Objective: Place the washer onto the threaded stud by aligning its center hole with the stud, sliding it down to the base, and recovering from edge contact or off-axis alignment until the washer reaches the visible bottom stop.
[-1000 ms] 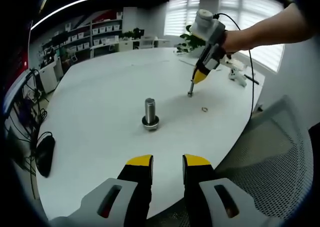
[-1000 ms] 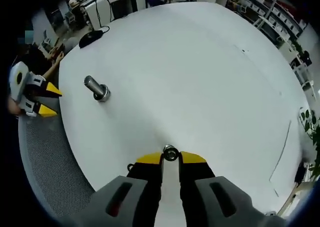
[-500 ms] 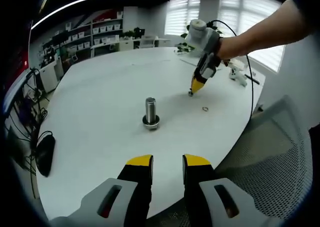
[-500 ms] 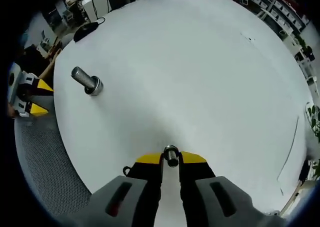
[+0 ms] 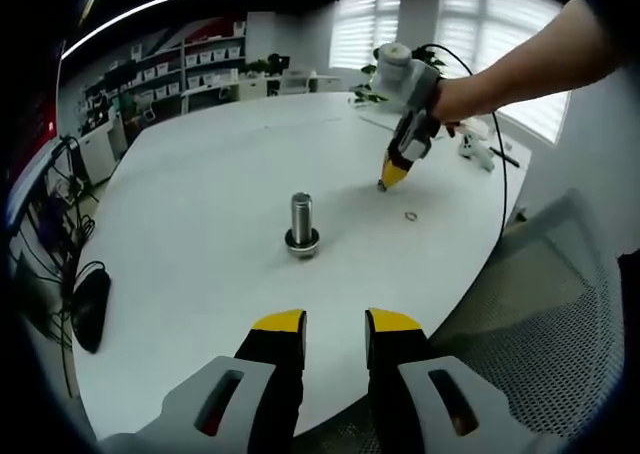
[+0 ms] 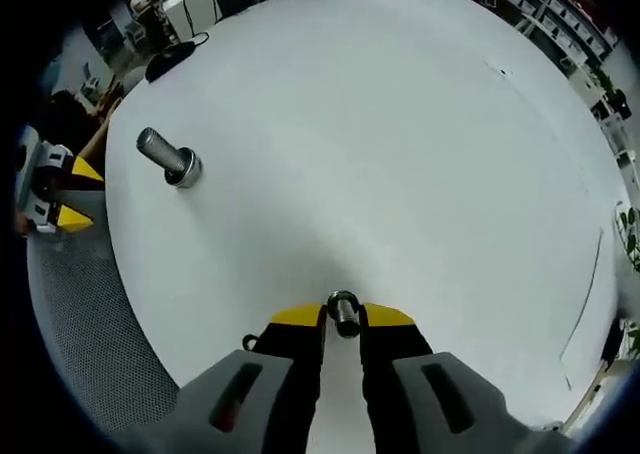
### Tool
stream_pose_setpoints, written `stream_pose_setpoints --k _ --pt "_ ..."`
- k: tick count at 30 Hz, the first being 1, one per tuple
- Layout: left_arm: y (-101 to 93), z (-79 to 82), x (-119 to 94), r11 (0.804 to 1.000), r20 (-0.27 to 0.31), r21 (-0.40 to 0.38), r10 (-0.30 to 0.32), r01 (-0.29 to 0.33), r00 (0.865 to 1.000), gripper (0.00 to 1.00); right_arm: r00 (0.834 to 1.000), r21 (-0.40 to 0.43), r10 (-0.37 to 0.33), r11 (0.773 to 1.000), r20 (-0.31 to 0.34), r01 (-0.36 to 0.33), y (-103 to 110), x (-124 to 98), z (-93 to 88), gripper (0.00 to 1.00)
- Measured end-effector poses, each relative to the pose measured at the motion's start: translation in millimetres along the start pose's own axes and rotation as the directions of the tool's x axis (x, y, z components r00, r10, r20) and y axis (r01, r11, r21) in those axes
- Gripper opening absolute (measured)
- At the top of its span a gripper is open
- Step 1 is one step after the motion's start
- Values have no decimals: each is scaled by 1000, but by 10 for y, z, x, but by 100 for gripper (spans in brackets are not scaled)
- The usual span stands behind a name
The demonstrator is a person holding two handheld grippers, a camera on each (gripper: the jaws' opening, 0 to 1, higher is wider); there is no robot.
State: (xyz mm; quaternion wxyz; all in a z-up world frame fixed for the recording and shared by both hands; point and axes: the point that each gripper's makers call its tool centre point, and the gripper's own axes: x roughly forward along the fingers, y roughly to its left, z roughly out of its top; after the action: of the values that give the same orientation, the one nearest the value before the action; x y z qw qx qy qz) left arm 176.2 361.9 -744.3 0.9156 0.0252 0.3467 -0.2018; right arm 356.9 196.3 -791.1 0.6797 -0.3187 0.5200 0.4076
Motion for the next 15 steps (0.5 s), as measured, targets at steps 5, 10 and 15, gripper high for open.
stream_pose_setpoints --k 5,10,15 --pt "-5 0 5 1000 0 1 -2 2 1000 21 1000 3 -6 1000 9 6 12 -28 -8 18" --pt "-12 4 5 1000 0 2 -5 5 1000 21 1000 9 -12 1000 15 12 20 -69 -60 20" --pt "-13 8 0 1000 3 2 -6 6 1000 21 1000 27 -11 1000 17 11 50 -107 -123 21"
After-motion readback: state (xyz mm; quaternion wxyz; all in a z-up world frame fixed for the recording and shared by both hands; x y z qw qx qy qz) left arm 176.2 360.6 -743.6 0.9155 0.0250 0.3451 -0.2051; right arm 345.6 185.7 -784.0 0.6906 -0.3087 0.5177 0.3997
